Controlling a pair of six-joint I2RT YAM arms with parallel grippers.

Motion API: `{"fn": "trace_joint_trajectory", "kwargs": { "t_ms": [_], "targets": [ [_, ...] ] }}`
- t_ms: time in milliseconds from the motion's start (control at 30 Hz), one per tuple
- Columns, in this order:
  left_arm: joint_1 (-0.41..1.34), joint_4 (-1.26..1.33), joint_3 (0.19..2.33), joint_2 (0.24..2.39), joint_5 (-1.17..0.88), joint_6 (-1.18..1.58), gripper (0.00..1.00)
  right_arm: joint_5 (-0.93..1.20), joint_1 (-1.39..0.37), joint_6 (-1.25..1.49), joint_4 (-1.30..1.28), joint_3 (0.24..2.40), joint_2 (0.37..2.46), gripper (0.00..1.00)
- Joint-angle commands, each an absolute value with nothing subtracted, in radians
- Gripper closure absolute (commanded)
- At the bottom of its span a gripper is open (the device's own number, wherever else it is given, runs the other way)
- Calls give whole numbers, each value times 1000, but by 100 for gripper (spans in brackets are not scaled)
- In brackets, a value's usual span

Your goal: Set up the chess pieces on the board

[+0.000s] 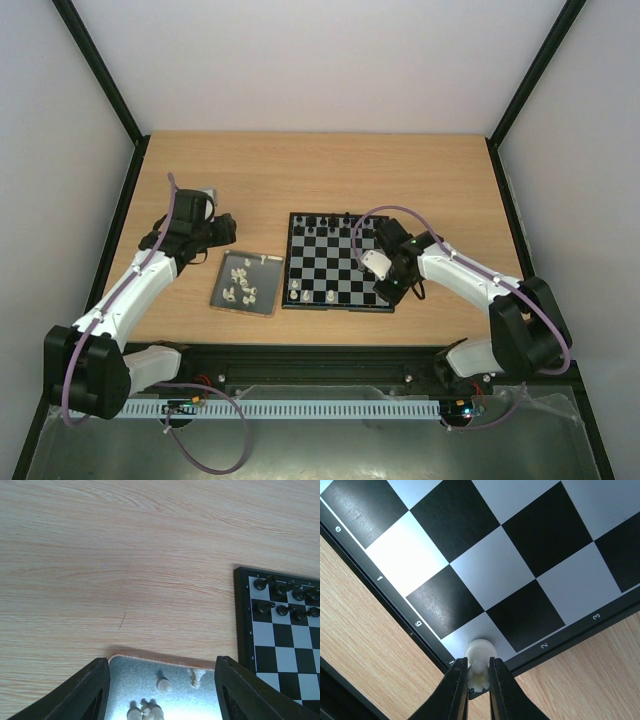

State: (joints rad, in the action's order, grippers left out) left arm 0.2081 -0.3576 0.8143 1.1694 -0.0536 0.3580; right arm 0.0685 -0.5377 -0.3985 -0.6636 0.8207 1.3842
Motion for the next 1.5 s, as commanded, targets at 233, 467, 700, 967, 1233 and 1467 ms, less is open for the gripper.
{"fn": "trace_joint_trajectory", "kwargs": {
  "t_ms": [233,467,700,967,1233,1467],
  "targets": [
    [202,-352,806,1183,-76,343,41,89,-538,-417,-696,795,1411,86],
    [202,-350,805,1186,-83,343,41,83,-538,-407,-703,808,1401,69],
    [205,-361,812,1227,-150,356,42,167,-539,-377,-751,918,1362,51],
    [219,-445,845,1314,-201,377,48,168,-537,-294,-394,775,1255,46],
    [302,-570,903,1418,-109,360,61,155,-537,-293,-285,734,1262,44],
    [330,-632,974,1528,-29,346,70,136,-537,-317,-275,715,1226,44]
  ]
}}
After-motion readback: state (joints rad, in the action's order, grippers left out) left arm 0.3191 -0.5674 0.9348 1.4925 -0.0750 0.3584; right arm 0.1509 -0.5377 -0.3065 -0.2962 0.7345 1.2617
